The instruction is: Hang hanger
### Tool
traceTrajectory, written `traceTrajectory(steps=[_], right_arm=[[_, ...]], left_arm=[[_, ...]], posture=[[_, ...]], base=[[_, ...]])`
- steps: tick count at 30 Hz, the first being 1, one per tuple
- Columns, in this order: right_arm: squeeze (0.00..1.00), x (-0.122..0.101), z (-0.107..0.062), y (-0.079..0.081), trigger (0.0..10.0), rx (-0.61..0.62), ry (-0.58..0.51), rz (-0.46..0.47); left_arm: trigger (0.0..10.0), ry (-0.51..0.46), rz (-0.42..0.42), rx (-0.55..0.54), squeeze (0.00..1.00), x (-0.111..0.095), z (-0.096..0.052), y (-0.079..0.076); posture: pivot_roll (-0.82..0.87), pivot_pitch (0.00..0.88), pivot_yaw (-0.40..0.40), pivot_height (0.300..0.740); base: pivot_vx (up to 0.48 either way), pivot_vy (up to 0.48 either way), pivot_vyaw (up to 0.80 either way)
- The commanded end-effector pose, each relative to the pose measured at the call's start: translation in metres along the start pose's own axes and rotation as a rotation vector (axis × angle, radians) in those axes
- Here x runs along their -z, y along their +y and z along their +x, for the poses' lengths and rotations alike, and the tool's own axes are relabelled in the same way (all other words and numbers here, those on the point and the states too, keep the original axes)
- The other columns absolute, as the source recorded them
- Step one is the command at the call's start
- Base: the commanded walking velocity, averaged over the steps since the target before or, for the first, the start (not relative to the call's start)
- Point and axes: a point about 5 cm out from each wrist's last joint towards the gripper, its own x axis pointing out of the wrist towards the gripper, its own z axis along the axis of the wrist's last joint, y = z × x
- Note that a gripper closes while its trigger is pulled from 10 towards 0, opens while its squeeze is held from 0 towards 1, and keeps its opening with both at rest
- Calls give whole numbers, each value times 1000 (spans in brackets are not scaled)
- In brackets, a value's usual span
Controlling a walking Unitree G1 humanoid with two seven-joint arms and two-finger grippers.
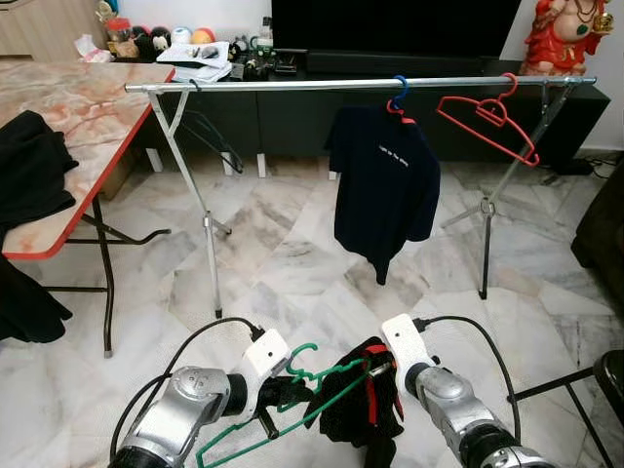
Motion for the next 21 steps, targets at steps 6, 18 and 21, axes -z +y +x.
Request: traceTrajectory(steps=[6,18,21], right_arm=[[0,3,-3,10,10000,-184,29,-124],[0,-6,-10,-7,10000,-89,-13,-113],[0,-20,-13,-2,10000,-172,-98,-114]], left_arm=[[10000,-43,-28,-21,0,-3,0,8],[10000,1,8,-91,0,5,4,14],[10000,5,-2,-59,0,6,3,11]], posture=[[35,105,-47,721],[31,102,-44,721],[32,102,-43,721]], base=[[0,0,0],[0,0,0],[0,0,0]])
